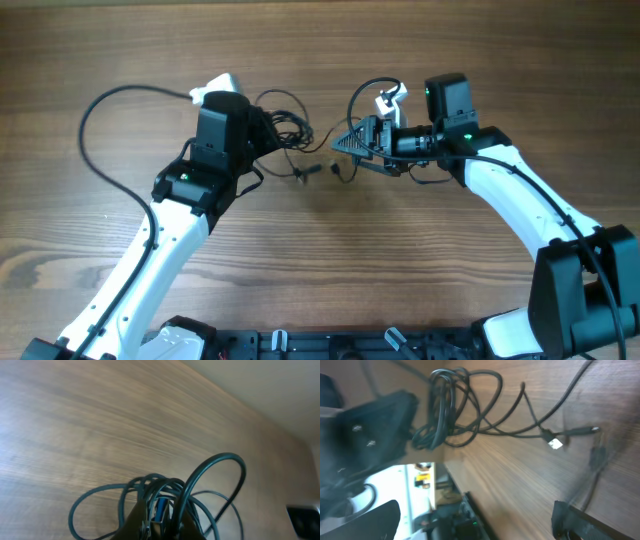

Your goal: Untangle cables

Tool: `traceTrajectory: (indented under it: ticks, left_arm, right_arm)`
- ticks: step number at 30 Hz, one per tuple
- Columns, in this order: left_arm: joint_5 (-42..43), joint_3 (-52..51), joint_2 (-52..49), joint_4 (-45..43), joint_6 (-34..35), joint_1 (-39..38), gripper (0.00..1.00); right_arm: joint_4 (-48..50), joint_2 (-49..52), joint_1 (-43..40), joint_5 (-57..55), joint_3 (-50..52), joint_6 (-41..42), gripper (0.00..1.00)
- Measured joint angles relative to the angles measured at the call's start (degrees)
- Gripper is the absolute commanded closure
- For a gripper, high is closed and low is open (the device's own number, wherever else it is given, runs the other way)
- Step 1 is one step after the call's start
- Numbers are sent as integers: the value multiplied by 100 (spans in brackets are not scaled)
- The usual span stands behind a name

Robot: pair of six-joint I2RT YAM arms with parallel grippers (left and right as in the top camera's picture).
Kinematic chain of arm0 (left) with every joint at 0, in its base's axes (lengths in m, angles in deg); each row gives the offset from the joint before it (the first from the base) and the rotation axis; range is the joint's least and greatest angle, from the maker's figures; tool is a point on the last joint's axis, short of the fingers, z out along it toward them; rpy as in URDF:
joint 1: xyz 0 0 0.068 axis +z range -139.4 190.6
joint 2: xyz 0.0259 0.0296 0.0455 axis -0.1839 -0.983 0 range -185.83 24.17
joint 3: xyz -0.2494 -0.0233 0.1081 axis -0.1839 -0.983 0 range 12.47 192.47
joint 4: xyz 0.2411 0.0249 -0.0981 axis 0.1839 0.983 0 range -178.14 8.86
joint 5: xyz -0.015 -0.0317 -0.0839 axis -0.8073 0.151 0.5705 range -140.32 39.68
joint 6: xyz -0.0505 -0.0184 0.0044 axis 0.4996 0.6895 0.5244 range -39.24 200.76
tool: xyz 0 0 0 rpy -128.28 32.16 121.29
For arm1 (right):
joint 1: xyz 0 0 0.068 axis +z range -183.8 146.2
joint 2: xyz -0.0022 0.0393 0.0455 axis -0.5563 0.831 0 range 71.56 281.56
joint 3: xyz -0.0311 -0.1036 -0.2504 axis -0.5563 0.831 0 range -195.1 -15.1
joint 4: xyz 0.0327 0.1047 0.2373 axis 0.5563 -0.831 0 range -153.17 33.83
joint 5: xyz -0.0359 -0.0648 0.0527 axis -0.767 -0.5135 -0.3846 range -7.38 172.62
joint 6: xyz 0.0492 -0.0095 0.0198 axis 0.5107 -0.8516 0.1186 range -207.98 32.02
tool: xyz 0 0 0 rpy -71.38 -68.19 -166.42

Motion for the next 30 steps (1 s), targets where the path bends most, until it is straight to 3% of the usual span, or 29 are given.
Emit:
traceTrajectory:
  ticks: [4,7,8,9,10,11,13,14,16,20,21,23,24,30]
  left_arm:
    - [1340,0,-2,-136,-881,-2,96]
    - [1668,0,-2,-138,-382,-2,96]
    - [1727,0,-2,-114,-101,-2,96]
    - [1766,0,-4,-92,282,-7,90]
    - [1770,0,-4,-81,470,-15,76]
    - [1773,0,-4,-20,699,-52,57]
    - [1790,2,-4,258,868,-133,34]
    - [1814,4,-2,627,929,-146,28]
    - [1812,0,-4,990,970,-22,30]
    - [2070,2,-4,841,385,505,17]
    - [2345,2,-4,800,164,555,17]
    - [2691,2,-4,837,-175,560,30]
    - [2881,0,-4,898,-337,560,32]
    - [3123,2,-4,1305,-573,560,45]
  right_arm:
    - [610,0,332,-243,2,81,2]
    - [839,0,780,-894,2,791,32]
    - [855,0,979,-1416,2,1427,58]
    - [855,0,1060,-1674,2,1784,79]
    - [901,0,1102,-1954,2,2173,96]
    - [966,0,1108,-2151,2,2396,96]
    - [1034,0,1091,-2481,2,2332,96]
    - [1010,0,1038,-2632,2,2055,96]
    - [1005,0,909,-2677,2,1187,96]
    - [1038,0,855,-2173,2,-643,96]
    - [1158,2,855,-1864,2,-1032,96]
    - [1561,2,855,-1274,7,-1512,96]
    - [1683,2,855,-1058,7,-1655,96]
    - [1781,4,839,-636,7,-1657,96]
